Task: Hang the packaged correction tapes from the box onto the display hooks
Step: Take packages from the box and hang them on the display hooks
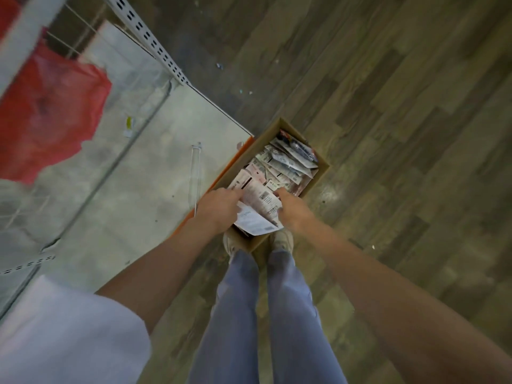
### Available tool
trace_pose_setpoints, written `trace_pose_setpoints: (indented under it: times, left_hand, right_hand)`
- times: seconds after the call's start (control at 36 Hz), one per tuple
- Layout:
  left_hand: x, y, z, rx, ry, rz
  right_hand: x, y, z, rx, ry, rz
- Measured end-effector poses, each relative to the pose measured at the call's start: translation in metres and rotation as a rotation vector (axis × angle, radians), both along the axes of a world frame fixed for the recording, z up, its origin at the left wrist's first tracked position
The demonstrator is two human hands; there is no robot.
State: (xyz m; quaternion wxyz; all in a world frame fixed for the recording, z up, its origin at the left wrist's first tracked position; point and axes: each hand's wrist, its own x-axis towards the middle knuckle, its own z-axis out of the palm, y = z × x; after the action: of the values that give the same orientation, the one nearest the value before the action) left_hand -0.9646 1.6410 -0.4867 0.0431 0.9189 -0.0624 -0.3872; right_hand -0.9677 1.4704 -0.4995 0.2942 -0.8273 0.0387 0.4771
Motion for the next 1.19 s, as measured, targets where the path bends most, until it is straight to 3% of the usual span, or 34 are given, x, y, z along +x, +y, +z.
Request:
trace_pose_setpoints:
  times: [0.25, 0.5, 0.61, 0.81, 1.03, 1.19]
  left_hand:
    - [0.014, -0.022, 0.103, -0.050, -0.174, 0.091]
    - [0.009, -0.011, 0.166, -0.181, -0.279, 0.359]
    - [0.003, -0.001, 0.181, -0.307, -0.256, 0.463]
    - [-0.015, 0.008, 0.200, -0.461, -0.364, 0.562]
    - [-0.060, 0.050, 0.238, -0.426, -0.618, 0.587]
    - [-0.113, 0.094, 0.277, -0.312, -0.598, 0.556]
  right_hand:
    - [0.031, -0.017, 0.087, 0.081, -0.020, 0.029]
    - [0.026, 0.002, 0.140, 0.396, 0.033, -0.126]
    - [0.019, 0.010, 0.150, 0.355, -0.079, 0.011]
    - [-0.002, 0.034, 0.168, 0.294, -0.130, 0.037]
    - [-0.046, 0.073, 0.209, 0.476, -0.074, -0.220]
    - [-0.077, 0.113, 0.252, 0.531, -0.137, -0.252]
